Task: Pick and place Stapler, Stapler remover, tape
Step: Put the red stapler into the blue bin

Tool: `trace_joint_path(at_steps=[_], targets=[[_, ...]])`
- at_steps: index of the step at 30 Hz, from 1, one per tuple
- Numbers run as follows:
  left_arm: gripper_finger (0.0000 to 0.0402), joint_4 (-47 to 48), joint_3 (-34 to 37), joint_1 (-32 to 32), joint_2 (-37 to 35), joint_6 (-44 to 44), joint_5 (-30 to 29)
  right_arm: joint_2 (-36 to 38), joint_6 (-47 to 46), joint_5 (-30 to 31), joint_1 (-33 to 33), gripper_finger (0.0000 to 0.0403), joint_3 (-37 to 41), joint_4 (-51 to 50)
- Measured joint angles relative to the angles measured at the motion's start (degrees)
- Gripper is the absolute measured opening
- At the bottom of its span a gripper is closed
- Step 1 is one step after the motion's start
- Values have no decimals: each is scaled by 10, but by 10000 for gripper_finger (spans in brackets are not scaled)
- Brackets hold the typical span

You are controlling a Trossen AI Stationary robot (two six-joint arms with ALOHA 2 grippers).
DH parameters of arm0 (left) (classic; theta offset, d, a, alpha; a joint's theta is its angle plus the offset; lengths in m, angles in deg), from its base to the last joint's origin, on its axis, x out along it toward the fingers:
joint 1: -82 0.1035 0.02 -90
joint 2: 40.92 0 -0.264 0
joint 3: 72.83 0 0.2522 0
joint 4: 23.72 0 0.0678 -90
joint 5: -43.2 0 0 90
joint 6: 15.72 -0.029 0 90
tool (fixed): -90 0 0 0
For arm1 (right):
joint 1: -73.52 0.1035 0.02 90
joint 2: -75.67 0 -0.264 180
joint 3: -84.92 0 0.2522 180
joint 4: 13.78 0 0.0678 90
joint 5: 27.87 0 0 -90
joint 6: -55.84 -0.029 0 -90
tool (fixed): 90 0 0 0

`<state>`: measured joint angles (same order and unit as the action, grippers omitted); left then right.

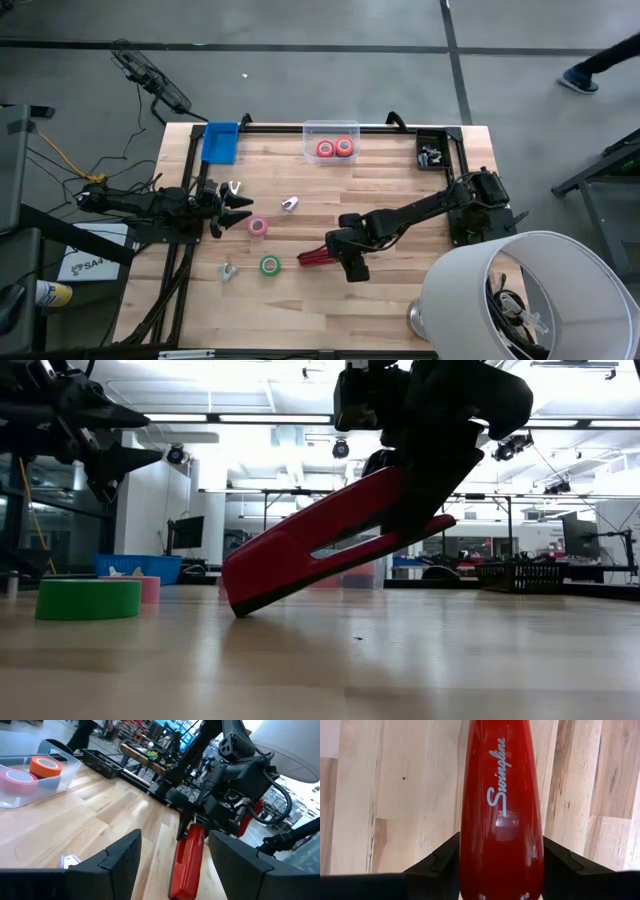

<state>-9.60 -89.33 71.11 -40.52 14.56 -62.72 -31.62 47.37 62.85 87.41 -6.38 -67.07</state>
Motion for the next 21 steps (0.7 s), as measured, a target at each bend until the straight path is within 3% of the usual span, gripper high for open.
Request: trace_joint_path(at_steps=[21], targets=[[229,-3,0,0,0,91,-16,0,6,16,-12,182,-10,23]])
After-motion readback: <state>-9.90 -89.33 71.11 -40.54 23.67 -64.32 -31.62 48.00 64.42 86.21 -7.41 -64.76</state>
